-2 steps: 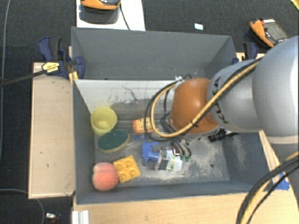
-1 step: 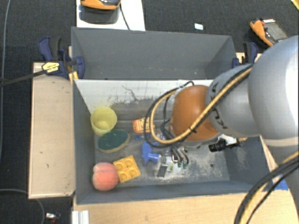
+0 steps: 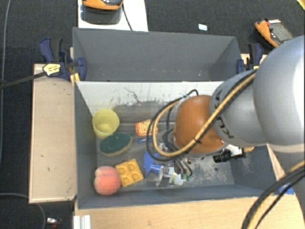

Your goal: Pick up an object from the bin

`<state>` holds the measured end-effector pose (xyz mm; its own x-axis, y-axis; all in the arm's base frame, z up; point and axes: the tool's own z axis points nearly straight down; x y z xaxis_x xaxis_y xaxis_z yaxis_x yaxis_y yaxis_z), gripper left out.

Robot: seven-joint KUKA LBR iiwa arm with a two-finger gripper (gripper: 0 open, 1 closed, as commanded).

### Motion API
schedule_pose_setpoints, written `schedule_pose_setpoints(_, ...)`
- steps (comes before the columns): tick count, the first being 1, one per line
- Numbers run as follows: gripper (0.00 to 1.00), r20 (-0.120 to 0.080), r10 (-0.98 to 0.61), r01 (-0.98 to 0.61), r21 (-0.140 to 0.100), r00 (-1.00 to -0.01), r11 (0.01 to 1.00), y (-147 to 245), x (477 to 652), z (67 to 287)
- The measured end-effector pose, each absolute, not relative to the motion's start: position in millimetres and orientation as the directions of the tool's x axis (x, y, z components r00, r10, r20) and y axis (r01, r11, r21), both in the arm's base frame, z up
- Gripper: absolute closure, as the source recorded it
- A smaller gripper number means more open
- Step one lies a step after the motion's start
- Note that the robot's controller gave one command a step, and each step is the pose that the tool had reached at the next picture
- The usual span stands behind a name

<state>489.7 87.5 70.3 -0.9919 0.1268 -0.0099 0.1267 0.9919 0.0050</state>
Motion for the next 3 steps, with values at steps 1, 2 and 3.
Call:
schedule_pose_setpoints(1,1.0,-0.004,0.29,0.29,0.004,-0.957,0.957,81.5,477.7,70.0)
schedule_pose_setpoints(2,1.0,-0.004,0.291,0.291,0.004,-0.957,0.957,81.5,477.7,70.0)
schedule_pose_setpoints(3,1.0,-0.006,0.289,0.289,0.004,-0.957,0.957,81.0,478.6,135.4)
